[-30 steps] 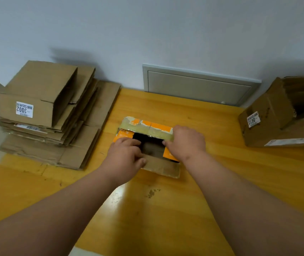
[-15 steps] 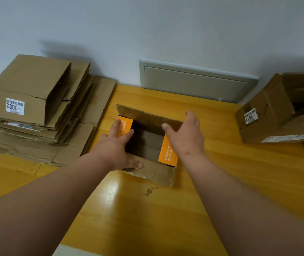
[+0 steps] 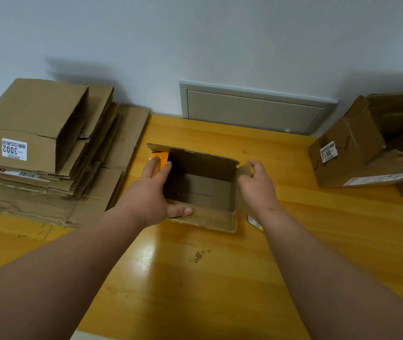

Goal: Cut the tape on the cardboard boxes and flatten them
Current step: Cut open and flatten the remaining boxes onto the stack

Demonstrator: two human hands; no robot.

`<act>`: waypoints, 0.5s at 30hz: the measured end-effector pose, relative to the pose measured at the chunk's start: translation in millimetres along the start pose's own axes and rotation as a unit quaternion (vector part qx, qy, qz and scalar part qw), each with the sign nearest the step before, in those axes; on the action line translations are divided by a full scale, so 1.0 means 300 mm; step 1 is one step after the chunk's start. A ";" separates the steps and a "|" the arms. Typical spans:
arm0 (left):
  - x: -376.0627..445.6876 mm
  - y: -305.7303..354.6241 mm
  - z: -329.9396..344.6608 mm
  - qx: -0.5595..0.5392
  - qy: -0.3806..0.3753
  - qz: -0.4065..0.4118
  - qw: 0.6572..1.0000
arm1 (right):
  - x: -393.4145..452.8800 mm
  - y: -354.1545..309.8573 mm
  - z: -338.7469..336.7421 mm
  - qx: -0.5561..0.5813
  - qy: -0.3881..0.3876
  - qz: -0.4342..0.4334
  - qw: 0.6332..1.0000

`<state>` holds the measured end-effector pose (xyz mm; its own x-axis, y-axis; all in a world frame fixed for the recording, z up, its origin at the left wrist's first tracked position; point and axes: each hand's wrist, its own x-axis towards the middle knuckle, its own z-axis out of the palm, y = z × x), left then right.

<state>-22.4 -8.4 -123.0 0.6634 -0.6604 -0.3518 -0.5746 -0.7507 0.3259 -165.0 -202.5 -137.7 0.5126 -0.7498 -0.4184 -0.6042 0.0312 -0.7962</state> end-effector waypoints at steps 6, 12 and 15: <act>-0.001 -0.007 -0.001 -0.057 0.063 -0.005 0.996 | -0.009 -0.025 -0.028 0.006 -0.068 0.005 0.998; 0.021 -0.013 -0.066 -0.236 0.184 -0.091 0.950 | -0.030 -0.040 -0.038 0.033 -0.090 0.005 0.995; 0.033 -0.022 -0.102 -0.390 0.212 -0.165 0.881 | -0.048 -0.023 -0.054 0.041 -0.094 0.004 0.995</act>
<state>2.5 -9.6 -101.6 0.9473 -0.2185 -0.2342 0.0772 -0.5541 0.8289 -178.3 -202.6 -119.1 0.6182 -0.6121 -0.4931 -0.5608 0.0961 -0.8223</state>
